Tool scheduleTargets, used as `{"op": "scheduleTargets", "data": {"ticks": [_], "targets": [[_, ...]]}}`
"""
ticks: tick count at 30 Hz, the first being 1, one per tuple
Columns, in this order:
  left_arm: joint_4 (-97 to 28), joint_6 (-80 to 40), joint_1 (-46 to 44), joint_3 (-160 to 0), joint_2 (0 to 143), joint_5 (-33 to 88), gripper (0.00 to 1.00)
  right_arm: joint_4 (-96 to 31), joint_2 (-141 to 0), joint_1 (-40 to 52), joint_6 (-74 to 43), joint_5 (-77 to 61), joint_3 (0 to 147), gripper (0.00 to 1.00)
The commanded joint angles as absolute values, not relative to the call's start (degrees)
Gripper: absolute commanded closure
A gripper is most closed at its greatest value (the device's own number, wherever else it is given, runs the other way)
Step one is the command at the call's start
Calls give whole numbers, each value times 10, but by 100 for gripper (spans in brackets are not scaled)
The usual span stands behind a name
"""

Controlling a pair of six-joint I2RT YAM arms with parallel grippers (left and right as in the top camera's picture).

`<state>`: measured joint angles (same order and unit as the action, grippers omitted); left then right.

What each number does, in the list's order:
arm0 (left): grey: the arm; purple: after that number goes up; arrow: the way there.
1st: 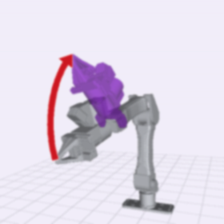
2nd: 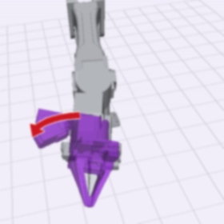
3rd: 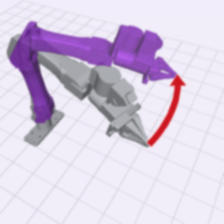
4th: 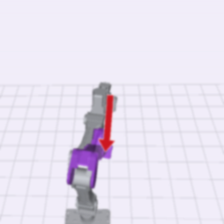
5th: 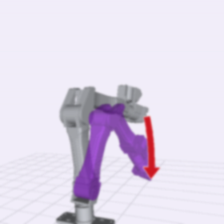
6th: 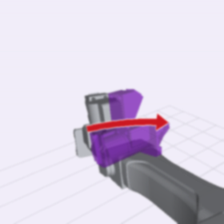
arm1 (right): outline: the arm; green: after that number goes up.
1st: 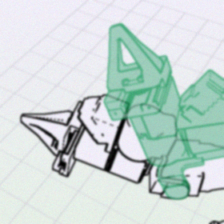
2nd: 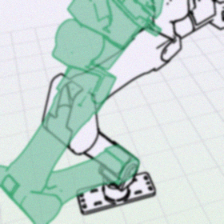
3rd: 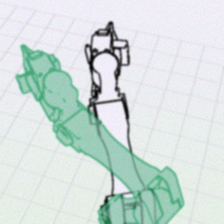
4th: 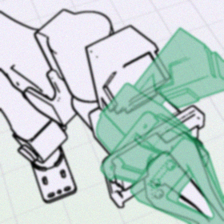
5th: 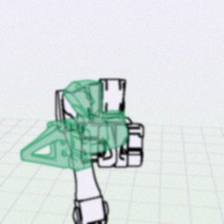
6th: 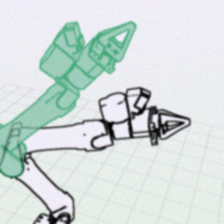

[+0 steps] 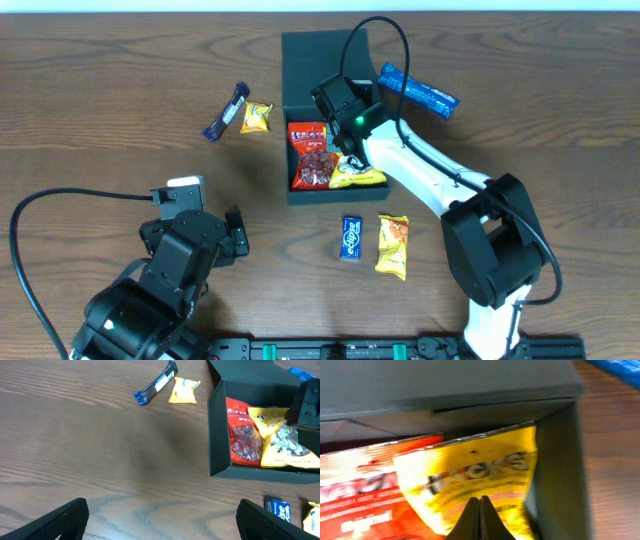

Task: Pack container
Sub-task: 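Open the right gripper and push the yellow bag flat against the red bag, then lift the right gripper out of the box toward the blue bar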

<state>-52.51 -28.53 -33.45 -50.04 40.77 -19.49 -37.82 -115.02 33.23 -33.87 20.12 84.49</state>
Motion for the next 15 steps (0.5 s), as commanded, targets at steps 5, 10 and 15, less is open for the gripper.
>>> {"op": "scheduleTargets", "data": {"ticks": [5, 10, 15], "targets": [[-527, -290, -333, -500, 408, -199, 4, -410, -1146, 330, -338, 286, 844, 99], [-527, -290, -333, -500, 408, -199, 4, -423, -1146, 329, -338, 319, 844, 99], [-527, -290, -333, -500, 408, -199, 5, -440, -1146, 328, -338, 331, 844, 99]]}}
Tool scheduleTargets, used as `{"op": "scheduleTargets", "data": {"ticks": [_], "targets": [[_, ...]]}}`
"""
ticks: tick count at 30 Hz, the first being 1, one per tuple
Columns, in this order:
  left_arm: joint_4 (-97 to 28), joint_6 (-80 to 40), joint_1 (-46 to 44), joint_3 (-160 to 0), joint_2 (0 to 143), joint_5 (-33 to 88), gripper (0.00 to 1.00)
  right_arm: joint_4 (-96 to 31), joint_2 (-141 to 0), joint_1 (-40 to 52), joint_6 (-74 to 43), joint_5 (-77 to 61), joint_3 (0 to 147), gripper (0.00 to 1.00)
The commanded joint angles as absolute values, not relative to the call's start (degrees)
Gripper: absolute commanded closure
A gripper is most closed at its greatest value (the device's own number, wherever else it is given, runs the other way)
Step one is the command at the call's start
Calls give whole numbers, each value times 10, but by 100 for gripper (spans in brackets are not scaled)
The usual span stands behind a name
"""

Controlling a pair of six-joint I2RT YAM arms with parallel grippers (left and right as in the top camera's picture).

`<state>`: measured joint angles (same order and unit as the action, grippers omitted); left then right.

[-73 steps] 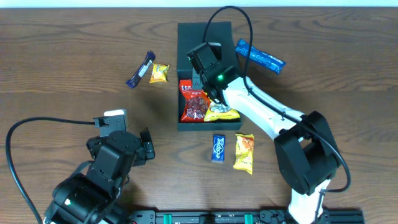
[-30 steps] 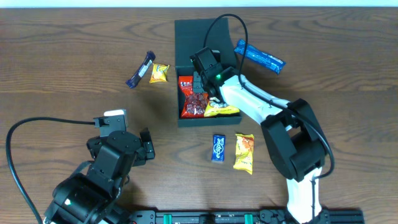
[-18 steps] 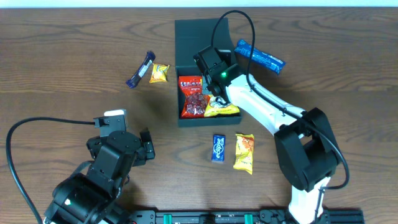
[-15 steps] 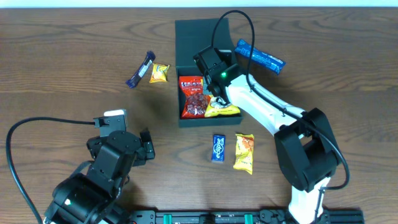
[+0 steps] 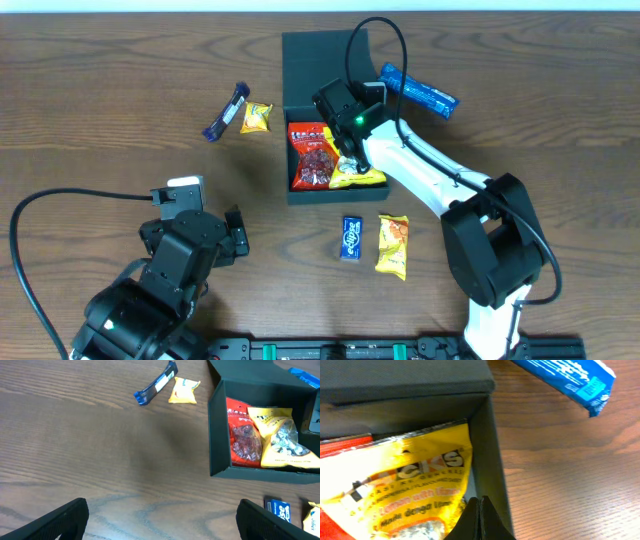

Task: Pack container
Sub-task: 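Lift the right gripper out of the box toward the blue bar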

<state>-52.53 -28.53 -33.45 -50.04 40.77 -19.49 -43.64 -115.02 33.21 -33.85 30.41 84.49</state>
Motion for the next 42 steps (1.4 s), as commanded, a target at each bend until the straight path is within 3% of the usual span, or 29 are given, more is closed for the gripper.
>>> {"op": "scheduleTargets", "data": {"ticks": [1, 17, 24, 28, 35, 41, 42], "targets": [[-527, -290, -333, -500, 408, -199, 5, -443, -1146, 327, -338, 332, 844, 99], [-527, -290, -333, -500, 408, -199, 5, -468, -1146, 316, -369, 326, 844, 99], [-527, -290, -333, -500, 408, -199, 5, -420, -1141, 317, -383, 145, 844, 99], [-527, -289, -333, -500, 408, -199, 5, -385, -1119, 318, -340, 89, 844, 99], [-527, -289, -333, -500, 408, -199, 5, -435, -1028, 312, -267, 124, 844, 98], [-527, -290, -333, -500, 408, -199, 5, -510, -948, 283, -336, 184, 844, 92], [-527, -289, -333, -500, 408, -199, 5, -519, -943, 275, -356, 187, 844, 75]]}}
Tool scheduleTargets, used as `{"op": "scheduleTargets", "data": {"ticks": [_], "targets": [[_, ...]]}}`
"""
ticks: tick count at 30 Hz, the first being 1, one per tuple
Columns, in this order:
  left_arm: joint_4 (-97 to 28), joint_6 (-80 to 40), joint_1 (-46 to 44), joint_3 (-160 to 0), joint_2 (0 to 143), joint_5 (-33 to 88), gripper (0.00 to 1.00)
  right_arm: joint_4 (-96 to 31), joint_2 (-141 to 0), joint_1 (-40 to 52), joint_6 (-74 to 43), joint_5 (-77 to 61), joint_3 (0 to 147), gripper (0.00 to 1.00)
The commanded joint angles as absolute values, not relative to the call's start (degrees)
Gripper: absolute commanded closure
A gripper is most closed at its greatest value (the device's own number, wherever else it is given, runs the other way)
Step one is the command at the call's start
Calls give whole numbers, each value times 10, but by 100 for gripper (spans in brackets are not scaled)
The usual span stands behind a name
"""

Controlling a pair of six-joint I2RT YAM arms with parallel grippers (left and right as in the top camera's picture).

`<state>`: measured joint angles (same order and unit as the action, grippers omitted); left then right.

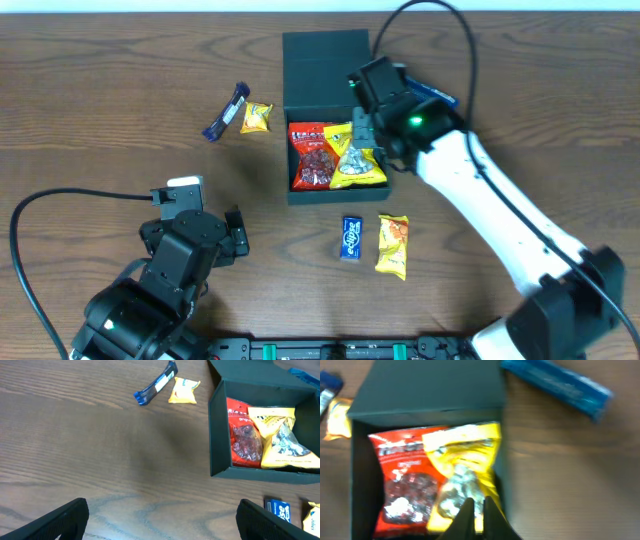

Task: Pack container
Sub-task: 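Lift the right gripper out of the box toward the blue bar, then grasp the blue wrapped bar behind the box with the right gripper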

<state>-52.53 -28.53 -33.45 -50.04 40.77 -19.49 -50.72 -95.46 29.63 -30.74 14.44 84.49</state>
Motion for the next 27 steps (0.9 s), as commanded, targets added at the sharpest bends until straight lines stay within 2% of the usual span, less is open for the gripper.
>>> {"op": "scheduleTargets", "data": {"ticks": [1, 3, 6, 7, 10, 13, 20, 23, 27], "targets": [[-527, -290, -333, -500, 408, -199, 5, -525, -940, 265, -375, 185, 844, 71], [-527, -289, -333, -500, 408, -199, 5, -532, -940, 249, -409, 168, 844, 65], [-527, -290, -333, -500, 408, -199, 5, -539, -940, 217, -467, 133, 844, 31], [-527, -290, -333, -500, 408, -199, 4, -540, -940, 204, -482, 122, 844, 27], [-527, -290, -333, -500, 408, -199, 5, -540, -940, 166, -530, 92, 845, 1], [-527, -290, -333, -500, 408, -199, 5, -527, -940, 127, -593, 52, 848, 1], [-527, -290, -333, -500, 408, -199, 5, -461, -954, 92, -638, 12, 874, 1], [-527, -289, -333, -500, 408, -199, 5, -454, -1001, 91, -648, 1, 934, 1], [-527, -290, -333, -500, 408, -199, 4, -512, -1084, 87, -672, -1, 1053, 1]]}}
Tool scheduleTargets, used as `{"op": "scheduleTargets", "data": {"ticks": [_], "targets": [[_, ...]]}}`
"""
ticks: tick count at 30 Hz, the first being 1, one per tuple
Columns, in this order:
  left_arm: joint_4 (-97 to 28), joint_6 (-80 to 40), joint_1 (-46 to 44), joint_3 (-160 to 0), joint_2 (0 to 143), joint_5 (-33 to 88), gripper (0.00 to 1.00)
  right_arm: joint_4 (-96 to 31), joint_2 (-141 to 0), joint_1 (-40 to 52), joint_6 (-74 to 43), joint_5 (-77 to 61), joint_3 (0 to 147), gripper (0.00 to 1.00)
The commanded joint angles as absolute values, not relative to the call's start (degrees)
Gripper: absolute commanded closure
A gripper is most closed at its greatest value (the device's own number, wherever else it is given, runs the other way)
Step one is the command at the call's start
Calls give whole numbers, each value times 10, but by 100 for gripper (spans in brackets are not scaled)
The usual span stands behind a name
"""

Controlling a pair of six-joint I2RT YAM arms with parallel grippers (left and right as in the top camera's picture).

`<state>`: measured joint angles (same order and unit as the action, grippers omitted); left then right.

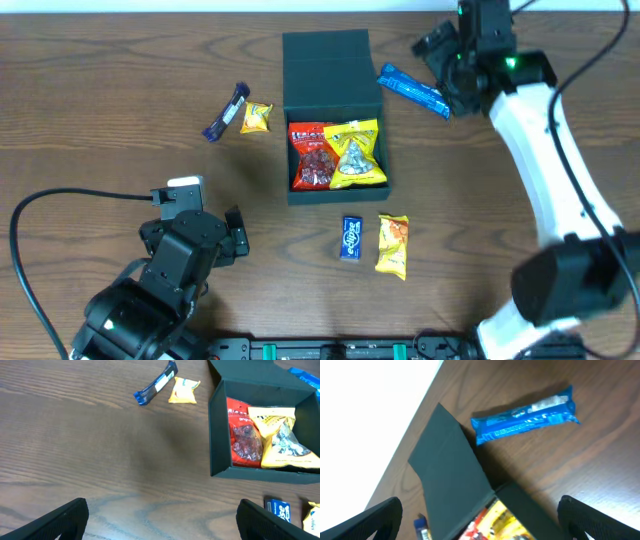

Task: Pack container
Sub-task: 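Grasp the blue wrapped bar behind the box with the right gripper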

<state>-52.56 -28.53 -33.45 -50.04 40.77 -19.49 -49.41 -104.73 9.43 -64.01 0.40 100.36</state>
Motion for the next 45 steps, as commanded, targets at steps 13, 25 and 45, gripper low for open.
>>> {"op": "scheduleTargets", "data": {"ticks": [13, 25, 45], "targets": [[-527, -290, -333, -500, 408, -199, 5, -564, -1164, 67, -847, -3, 1101, 1], [-527, -289, -333, -500, 408, -199, 5, -551, -1209, 38, -943, -75, 1100, 1], [-527, -290, -333, -500, 408, -199, 5, -498, -1301, 51, -1031, -118, 1100, 6]]}}
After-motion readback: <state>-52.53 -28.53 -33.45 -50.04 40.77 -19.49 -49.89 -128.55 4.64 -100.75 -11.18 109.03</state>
